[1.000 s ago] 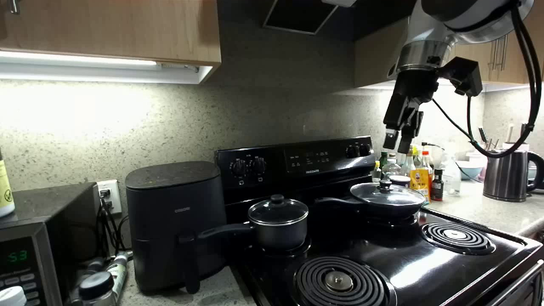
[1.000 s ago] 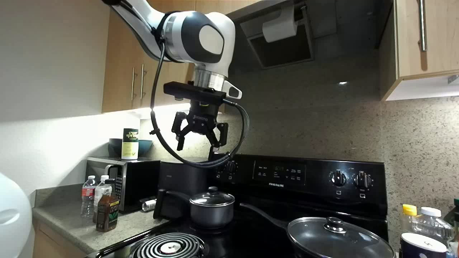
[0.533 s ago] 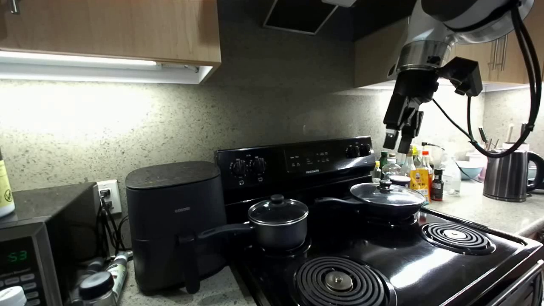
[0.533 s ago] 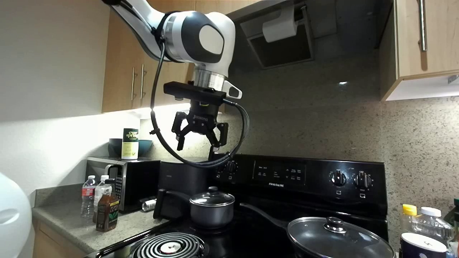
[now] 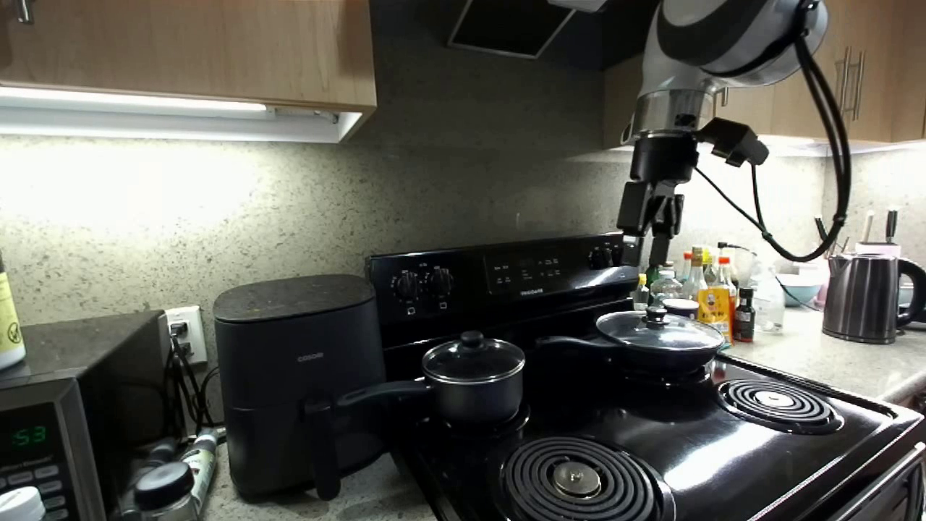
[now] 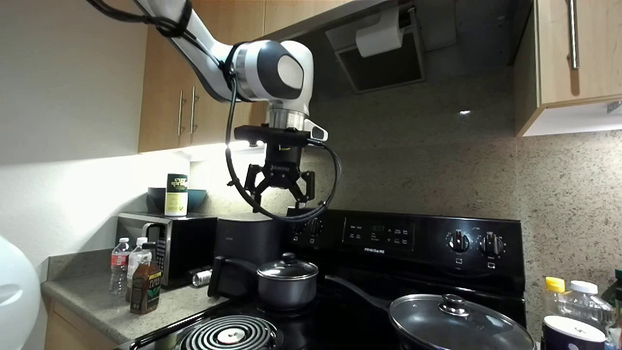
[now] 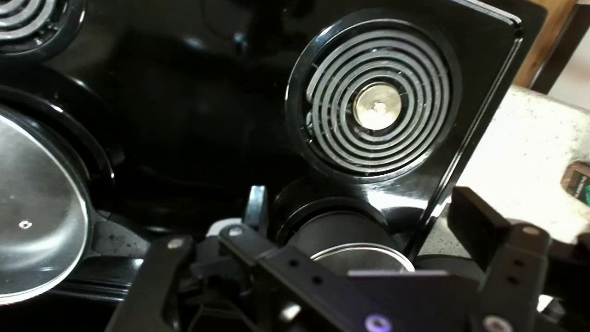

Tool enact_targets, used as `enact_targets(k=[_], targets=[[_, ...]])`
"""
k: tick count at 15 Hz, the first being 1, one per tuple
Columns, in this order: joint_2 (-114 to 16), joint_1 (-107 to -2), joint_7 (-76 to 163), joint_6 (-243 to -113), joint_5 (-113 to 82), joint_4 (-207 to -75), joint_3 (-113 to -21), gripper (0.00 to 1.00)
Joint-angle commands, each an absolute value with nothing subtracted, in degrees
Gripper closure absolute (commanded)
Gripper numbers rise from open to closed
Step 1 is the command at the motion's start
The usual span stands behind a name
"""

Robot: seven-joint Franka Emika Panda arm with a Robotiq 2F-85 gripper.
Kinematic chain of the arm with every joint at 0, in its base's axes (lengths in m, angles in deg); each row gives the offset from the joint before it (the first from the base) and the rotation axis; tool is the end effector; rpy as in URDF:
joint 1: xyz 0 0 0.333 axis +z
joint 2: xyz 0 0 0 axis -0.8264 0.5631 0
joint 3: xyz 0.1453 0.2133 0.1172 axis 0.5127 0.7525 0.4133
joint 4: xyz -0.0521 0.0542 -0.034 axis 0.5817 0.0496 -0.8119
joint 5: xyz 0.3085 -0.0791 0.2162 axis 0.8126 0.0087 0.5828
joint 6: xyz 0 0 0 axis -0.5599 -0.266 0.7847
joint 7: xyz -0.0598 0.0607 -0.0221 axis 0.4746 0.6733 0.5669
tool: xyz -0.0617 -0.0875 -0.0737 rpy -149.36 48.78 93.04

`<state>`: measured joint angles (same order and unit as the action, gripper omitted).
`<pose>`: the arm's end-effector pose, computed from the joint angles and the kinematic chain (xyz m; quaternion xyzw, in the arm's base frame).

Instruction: Rotate the black pan.

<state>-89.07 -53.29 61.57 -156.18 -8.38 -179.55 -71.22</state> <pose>0.4431 -0.0402 0.4667 -0.9956 -0.0586 -0.0484 0.0556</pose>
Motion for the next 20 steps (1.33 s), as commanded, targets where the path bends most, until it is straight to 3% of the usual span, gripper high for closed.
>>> enact_targets(k=[1,11,20], targets=[[-80.54,-55.89,55.23,-161.55,-14.19,-173.94,-67.40,0.00],[-76.82,-56.52,52.60,-161.67,-15.11,-171.39,-67.09,0.00],[-63.32,-56.74,58.10,-158.83,-15.94,-160.93,-67.34,0.00]])
